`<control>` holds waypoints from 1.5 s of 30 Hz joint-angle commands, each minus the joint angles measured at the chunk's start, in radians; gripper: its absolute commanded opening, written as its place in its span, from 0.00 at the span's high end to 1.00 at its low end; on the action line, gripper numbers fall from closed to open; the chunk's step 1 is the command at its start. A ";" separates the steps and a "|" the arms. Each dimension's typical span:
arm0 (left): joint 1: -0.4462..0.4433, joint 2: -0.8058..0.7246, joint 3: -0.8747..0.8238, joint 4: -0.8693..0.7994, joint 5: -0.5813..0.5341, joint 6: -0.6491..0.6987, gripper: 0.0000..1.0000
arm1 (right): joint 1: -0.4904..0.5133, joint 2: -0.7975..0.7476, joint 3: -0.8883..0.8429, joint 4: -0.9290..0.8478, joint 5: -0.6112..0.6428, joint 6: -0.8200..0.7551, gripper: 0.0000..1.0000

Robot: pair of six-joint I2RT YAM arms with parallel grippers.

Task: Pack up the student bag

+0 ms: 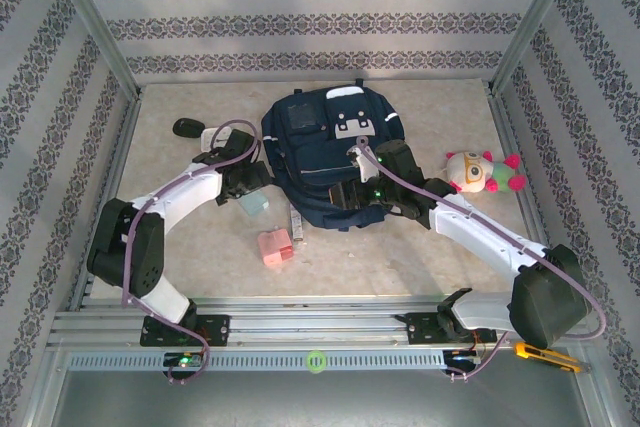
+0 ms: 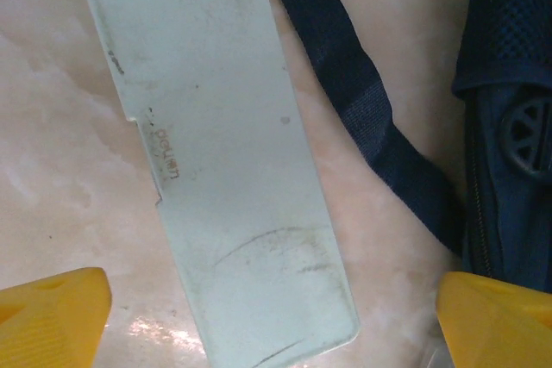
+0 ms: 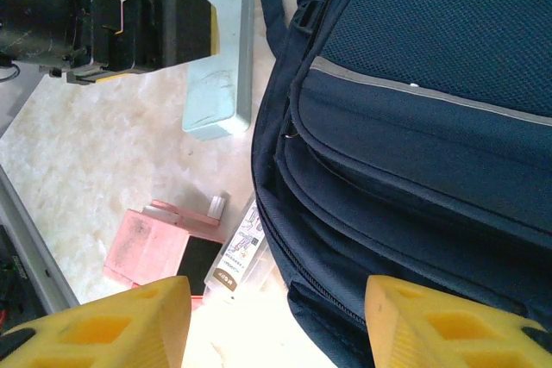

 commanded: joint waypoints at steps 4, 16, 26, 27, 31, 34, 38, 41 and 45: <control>-0.039 0.056 -0.010 0.045 -0.062 -0.137 0.00 | 0.013 -0.001 0.025 0.004 0.007 -0.008 0.44; -0.043 0.157 0.002 0.052 -0.094 -0.143 0.08 | 0.014 -0.024 0.006 -0.013 0.014 -0.021 0.44; -0.040 0.107 -0.046 0.006 -0.174 -0.100 0.17 | 0.014 -0.023 0.006 -0.022 0.005 -0.031 0.44; -0.037 0.102 -0.055 0.011 -0.166 -0.095 0.16 | 0.014 -0.020 0.007 -0.022 0.004 -0.032 0.44; -0.034 0.116 -0.065 0.043 -0.129 -0.089 0.14 | 0.015 -0.011 0.015 -0.022 -0.004 -0.032 0.44; -0.034 0.142 -0.048 0.066 -0.099 -0.085 0.14 | 0.015 -0.013 0.011 -0.024 -0.006 -0.032 0.44; -0.034 0.175 -0.032 0.094 -0.075 -0.086 0.20 | 0.015 -0.024 0.002 -0.025 0.000 -0.033 0.44; -0.034 0.177 -0.037 0.104 -0.065 -0.087 0.28 | 0.015 -0.034 -0.003 -0.028 0.005 -0.035 0.44; -0.033 0.137 -0.064 0.112 -0.063 -0.074 0.43 | 0.013 -0.039 -0.003 -0.028 0.006 -0.038 0.44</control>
